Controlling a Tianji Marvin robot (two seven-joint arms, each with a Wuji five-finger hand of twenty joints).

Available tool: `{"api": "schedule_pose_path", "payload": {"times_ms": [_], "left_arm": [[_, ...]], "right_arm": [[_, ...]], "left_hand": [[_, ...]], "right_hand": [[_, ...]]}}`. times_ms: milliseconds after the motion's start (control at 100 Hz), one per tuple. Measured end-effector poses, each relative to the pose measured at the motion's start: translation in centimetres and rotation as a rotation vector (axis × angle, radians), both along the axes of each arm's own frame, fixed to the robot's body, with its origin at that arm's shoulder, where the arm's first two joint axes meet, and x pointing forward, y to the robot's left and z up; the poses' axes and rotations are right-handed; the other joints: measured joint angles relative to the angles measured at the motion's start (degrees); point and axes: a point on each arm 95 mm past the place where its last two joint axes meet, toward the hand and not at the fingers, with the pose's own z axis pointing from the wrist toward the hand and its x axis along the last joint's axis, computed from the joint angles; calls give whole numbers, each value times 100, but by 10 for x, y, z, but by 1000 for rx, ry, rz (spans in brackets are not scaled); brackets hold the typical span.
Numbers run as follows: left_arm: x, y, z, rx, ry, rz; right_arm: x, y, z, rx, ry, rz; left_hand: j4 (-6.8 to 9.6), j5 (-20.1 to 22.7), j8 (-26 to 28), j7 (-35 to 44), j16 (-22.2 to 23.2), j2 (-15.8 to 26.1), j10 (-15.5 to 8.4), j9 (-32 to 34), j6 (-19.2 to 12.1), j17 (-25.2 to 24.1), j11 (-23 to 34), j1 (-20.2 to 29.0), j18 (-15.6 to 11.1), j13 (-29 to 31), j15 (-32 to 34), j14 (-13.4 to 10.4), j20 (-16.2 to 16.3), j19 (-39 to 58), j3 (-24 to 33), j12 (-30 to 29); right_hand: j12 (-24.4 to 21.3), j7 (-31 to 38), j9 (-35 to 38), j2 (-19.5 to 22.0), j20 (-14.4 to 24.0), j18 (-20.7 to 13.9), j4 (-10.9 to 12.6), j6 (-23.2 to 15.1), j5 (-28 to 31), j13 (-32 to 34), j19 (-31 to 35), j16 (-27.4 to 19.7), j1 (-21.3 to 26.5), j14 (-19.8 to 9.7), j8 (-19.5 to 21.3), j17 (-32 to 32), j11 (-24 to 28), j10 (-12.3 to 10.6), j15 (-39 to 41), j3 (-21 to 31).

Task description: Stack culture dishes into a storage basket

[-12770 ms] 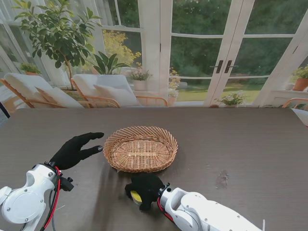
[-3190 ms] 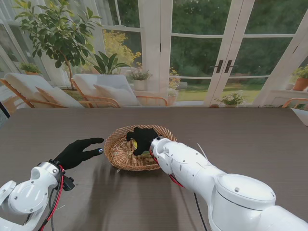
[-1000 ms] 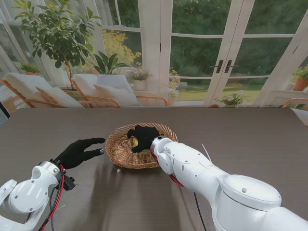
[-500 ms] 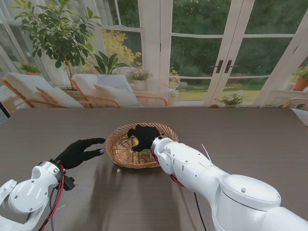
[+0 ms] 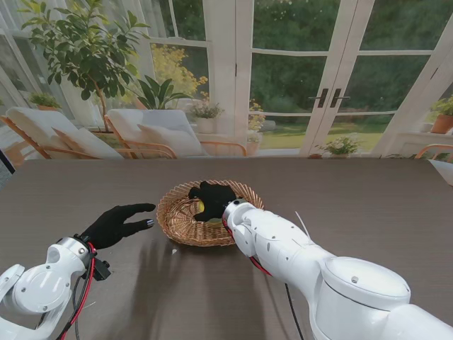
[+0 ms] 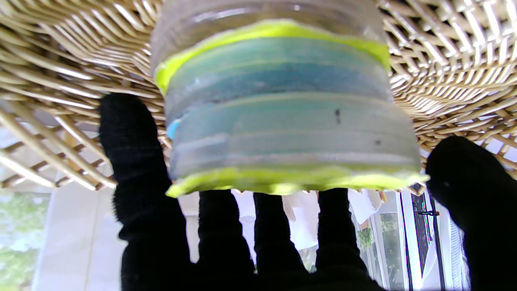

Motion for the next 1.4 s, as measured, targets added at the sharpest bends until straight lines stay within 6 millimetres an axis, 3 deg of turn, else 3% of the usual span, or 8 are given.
{"api": "schedule_pose_path", "payload": {"times_ms": [1400], "left_arm": [[0, -1, 1, -1, -1, -2]], "right_arm": [[4, 3, 12, 79, -40, -1]], "left_hand": [[0, 0, 0, 0, 0, 0, 0, 0, 0, 0, 0, 0, 0, 1, 0, 0, 0, 0, 0, 0]], "right_hand": [[-1, 3, 11, 62, -9, -3, 58, 1, 2, 0, 0, -64, 0, 134, 1, -1, 0, -1, -68, -2]]}}
